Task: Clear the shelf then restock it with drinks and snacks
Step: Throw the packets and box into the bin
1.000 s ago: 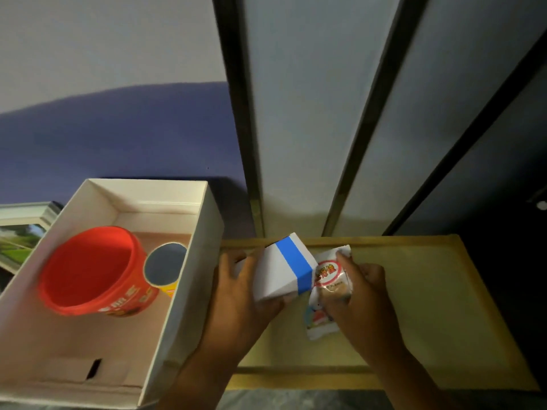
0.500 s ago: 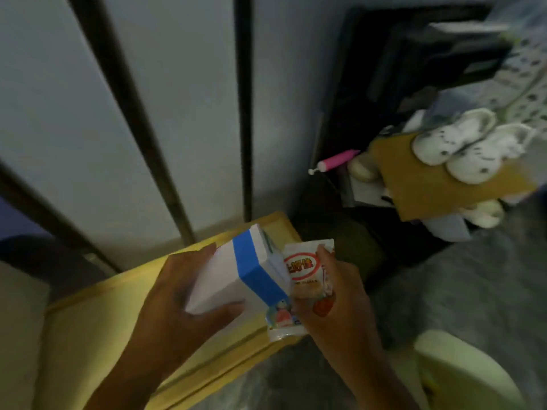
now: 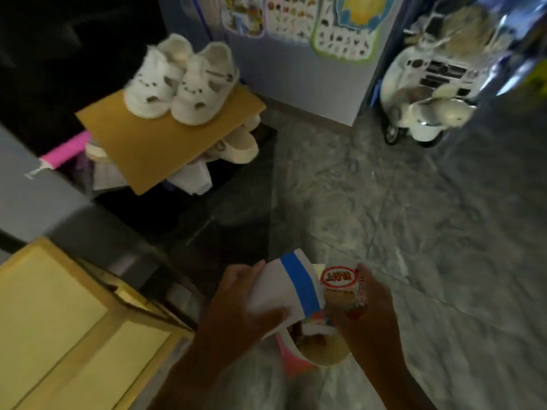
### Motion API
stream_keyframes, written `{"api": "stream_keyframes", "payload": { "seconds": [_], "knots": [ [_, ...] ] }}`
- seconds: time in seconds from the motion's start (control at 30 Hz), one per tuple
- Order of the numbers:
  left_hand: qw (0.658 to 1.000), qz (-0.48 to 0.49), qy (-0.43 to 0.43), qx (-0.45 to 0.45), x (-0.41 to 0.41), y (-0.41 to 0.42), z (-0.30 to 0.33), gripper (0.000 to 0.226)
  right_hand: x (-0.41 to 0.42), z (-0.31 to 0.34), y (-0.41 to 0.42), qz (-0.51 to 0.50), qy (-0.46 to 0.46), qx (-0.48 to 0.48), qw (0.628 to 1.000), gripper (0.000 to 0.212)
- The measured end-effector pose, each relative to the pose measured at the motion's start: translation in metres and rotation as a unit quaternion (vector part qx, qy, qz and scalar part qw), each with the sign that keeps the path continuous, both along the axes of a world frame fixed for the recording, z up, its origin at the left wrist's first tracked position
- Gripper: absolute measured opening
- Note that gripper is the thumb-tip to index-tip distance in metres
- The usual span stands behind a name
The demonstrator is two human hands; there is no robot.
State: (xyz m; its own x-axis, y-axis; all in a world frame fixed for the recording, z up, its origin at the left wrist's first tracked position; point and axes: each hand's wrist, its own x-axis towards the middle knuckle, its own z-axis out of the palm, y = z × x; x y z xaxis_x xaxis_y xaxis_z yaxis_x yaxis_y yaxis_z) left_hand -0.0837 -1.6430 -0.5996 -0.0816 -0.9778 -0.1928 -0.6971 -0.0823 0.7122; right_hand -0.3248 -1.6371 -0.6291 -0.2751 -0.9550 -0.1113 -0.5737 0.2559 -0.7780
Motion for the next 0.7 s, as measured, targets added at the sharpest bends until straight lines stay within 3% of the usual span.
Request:
{"api": "stream_keyframes", "payload": {
  "seconds": [0.17,0.3,0.47,0.6,0.7],
  "knots": [
    [0.999,-0.007,0.0,0.042,-0.068,-0.036,-0.062,0.09,-0.042,-0.048,-0.029,0.011,0.035,0.049,0.998,0.085],
    [0.994,0.001,-0.077,0.079,-0.092,-0.05,-0.112,0.08,-0.057,-0.095,-0.044,0.052,0.079,0.094,0.991,0.087],
    [0.98,-0.006,-0.174,0.096,-0.112,-0.056,-0.159,0.083,-0.055,-0.145,-0.054,0.094,0.064,0.161,0.98,0.091],
    [0.983,-0.022,-0.15,0.107,-0.114,-0.06,-0.173,0.092,-0.048,-0.164,-0.062,0.134,0.074,0.216,0.964,0.084],
    [0.985,-0.019,-0.15,0.084,-0.105,-0.06,-0.167,0.079,-0.044,-0.154,-0.068,0.131,0.108,0.224,0.96,0.071]
  ]
}}
